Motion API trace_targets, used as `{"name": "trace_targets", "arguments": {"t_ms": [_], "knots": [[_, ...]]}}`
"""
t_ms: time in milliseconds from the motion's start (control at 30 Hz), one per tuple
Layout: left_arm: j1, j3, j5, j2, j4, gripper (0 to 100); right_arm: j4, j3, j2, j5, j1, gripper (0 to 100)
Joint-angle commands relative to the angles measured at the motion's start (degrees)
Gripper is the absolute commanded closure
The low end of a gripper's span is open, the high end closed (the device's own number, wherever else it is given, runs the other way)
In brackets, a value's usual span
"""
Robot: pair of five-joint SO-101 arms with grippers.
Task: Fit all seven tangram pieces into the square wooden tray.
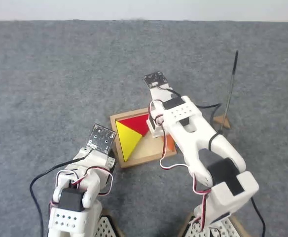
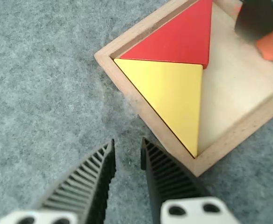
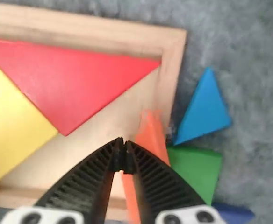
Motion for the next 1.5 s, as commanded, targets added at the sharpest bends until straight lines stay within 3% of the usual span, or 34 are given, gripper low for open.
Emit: {"name": "trace_targets", "arguments": {"t_ms": [0,267,433,600,900,1467], "knots": [[0.0,-0.4,0.8,0.1,0.3,91,-1.3,-0.3,-4.4,4.6,0.6,99.2],[0.0,-0.4,0.8,0.1,0.3,91,-0.2,1.5,-24.0,5.5,-4.9,99.2],[0.0,-0.4,0.8,0.1,0.3,91,2.2,13.5,-32.0,5.6,-3.6,99.2],[0.0,-0.4,0.8,0.1,0.3,91,-6.4,24.5,-30.5,8.4,-3.6,99.2],[0.0,-0.4,0.8,0.1,0.3,91,-9.3,25.5,-22.2,8.8,-2.9,99.2],[0.0,-0.4,0.8,0.1,0.3,91,-12.0,13.1,-7.6,10.9,-0.1,99.2]]}}
